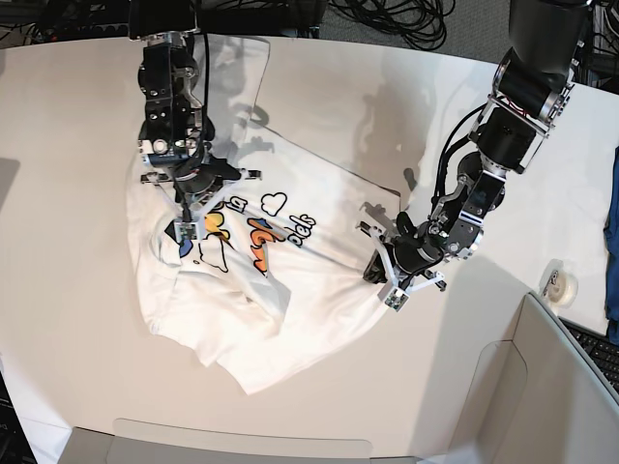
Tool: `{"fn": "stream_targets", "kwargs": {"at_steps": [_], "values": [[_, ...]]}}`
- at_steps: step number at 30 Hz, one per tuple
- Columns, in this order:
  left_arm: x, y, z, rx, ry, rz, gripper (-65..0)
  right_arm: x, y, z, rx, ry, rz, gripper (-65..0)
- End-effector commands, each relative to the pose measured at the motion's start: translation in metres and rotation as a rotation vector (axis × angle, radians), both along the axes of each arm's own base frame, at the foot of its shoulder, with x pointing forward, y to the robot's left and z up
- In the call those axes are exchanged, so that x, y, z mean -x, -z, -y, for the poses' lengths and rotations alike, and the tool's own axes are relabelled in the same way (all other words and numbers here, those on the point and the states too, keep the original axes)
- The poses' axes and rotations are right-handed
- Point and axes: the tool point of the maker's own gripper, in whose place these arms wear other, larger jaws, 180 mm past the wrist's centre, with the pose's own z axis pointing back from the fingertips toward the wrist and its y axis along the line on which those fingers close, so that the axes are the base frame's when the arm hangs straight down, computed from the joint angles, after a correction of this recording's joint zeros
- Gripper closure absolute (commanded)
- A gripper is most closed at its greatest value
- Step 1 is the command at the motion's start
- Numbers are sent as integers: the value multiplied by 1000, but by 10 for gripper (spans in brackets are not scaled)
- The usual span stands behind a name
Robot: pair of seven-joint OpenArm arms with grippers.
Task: Layout the t-shirt on the table in an organized manner, then fold the t-shirt properly
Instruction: 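Regrasp the shirt with both grippers and pull it apart to spread, then pull the shirt taut between both grippers and lay it flat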
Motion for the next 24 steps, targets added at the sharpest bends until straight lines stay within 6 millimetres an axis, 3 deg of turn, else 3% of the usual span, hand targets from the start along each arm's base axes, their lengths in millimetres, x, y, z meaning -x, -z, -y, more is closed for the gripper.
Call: {"fn": "stream_targets", "kwargs": {"at_steps": [1,5,10,18,24], "values": [[22,26,-13,-99,27,-114,0,19,8,37,78,73,-86,0],[22,26,-13,-99,27,-114,0,38,-1,102,154,192,-102,0],[23,26,-12,-100,28,-115,0,63,-7,165,261,271,-138,0],[26,37,-25,-117,2,-145,0,94,-26,238,394,367,-163,0],[25,36,-25,-117,2,-143,0,100,-54,281,463,446,-132,0]]}}
